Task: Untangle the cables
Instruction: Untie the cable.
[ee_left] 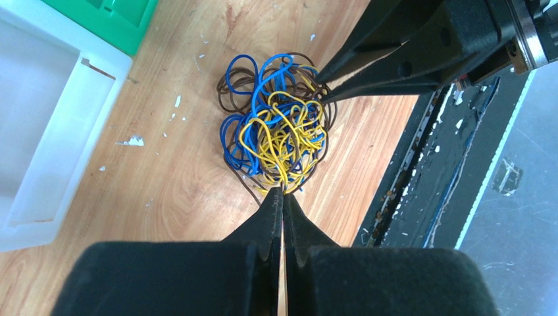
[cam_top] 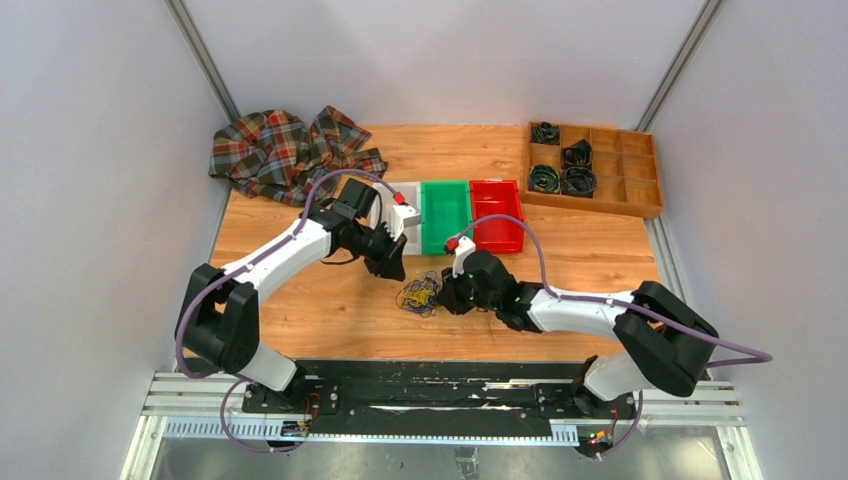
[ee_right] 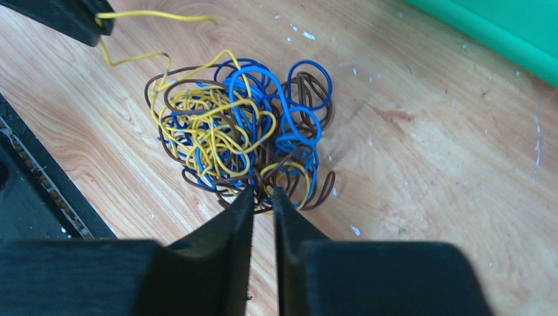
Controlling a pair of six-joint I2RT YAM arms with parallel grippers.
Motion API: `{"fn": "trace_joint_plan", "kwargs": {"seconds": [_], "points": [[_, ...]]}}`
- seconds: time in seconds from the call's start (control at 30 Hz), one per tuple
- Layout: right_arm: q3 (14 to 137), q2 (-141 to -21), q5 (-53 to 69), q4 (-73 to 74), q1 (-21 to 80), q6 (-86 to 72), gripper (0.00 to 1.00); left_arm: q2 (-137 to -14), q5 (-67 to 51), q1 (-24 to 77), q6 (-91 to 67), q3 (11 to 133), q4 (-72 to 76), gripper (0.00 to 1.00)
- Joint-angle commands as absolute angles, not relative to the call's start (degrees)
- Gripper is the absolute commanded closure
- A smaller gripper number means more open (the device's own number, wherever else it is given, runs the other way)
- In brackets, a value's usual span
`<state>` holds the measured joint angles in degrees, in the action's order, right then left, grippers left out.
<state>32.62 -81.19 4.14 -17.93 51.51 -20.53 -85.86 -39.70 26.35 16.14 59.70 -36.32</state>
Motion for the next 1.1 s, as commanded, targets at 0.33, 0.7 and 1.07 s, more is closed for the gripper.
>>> {"fn": "trace_joint_plan", "kwargs": {"seconds": [0.33,0.7,1.07], "points": [[39.6,-69.4,-0.9,-15.9,52.6,-18.6,0.33,-75.6,-40.3,26.9,5.7,66.8,-41.5,0.99],[45.1,-77.4,4.3,-23.7,53.4,-18.7,0.36,-71.4,-40.4,27.8,0.7,70.0,-42.4,0.99],[45.5,-85.7,5.6,-25.4,53.5,-20.7,0.46,-70.1,-41.6,28.6,-0.2,75.8,-45.3,0.99]]}}
